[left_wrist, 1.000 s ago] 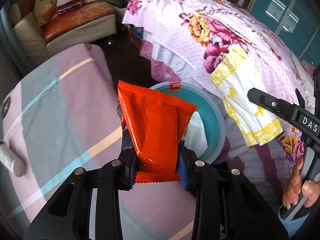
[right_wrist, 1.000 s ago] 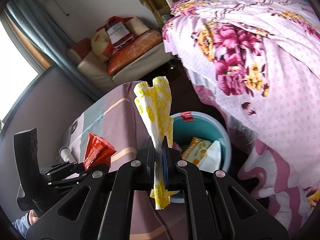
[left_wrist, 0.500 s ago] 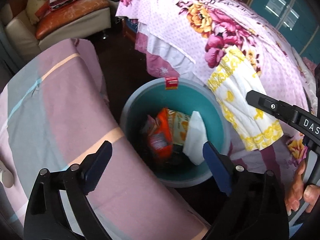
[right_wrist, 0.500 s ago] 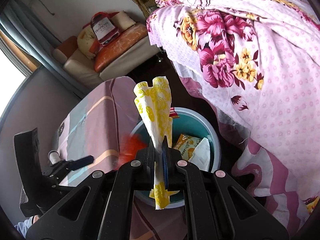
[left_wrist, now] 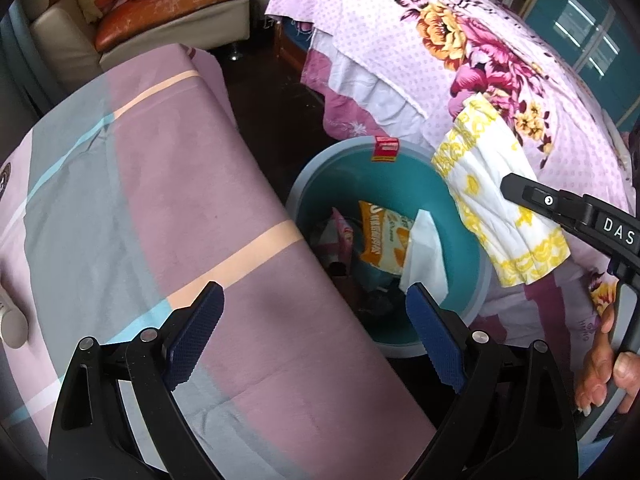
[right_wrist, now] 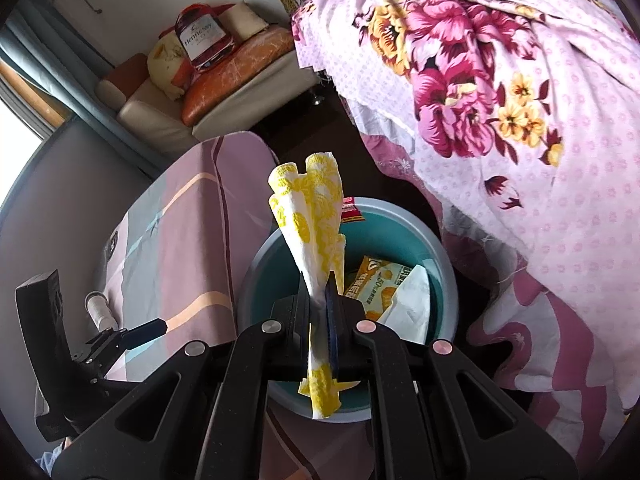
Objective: Collect trash
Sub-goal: 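Open the right tool over the bin to drop the yellow napkin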
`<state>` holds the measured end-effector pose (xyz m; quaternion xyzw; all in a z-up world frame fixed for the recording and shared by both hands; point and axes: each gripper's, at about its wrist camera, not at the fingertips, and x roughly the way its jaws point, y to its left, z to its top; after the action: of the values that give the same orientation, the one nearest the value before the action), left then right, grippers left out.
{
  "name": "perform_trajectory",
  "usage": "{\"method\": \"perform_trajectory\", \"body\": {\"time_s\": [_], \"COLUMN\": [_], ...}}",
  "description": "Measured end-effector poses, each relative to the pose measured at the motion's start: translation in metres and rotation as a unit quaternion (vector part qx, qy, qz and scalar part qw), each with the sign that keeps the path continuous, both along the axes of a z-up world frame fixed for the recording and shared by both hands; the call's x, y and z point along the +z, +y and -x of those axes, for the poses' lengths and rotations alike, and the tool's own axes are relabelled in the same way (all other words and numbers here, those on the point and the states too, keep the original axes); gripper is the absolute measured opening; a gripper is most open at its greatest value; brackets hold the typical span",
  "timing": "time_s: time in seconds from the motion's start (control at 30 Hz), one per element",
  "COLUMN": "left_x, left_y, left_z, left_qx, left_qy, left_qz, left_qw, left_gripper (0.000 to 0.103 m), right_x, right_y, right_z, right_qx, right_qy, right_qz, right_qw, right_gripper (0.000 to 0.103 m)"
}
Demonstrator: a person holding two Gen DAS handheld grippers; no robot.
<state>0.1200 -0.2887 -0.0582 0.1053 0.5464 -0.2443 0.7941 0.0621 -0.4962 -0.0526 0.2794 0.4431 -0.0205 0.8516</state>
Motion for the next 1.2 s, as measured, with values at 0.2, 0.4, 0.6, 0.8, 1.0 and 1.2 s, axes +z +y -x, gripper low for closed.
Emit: {"method": "perform_trajectory", "body": {"time_s": [0.2,0.4,0.6,0.8,1.0,1.2], "left_x": [0.001,-0.001,-0.002,-0.002,0.002,0.011], "left_y": [0.009,0.02,0.026,0.034,0.044,0.054], "left_z": [-0.003,-0.007,-0.009,-0.01,-0.009,-0.004], "left_qx": [0.011,0.022,0.025,0.03,0.04,0.047], "left_qy": [-0.003,0.004,0.01,0.008,0.007,0.005], "left_qz": [0.003,0.011,0.017,0.024,0.032,0.04], "left_qw": [0.9999,0.9997,0.9995,0.9992,0.9987,0.9981], "left_gripper": [0.093,0.093,0.093,0.093,0.093,0.093], "right_x": [-0.007,-0.011,-0.011,-0.009,-0.005,0.002], "right_y": [0.011,0.016,0.026,0.029,0.032,0.043], "right_z": [-0.008,-0.016,-0.02,-0.021,-0.021,-0.018], "right_qx": [0.012,0.017,0.024,0.012,0.016,0.028], "right_qy": [0.019,0.032,0.037,0.041,0.052,0.054], "right_qz": [0.003,0.003,0.014,0.012,0.011,0.015], "right_qw": [1.0,0.999,0.999,0.999,0.998,0.998], "right_gripper": [0.01,0.016,0.044,0.076,0.085,0.093]}}
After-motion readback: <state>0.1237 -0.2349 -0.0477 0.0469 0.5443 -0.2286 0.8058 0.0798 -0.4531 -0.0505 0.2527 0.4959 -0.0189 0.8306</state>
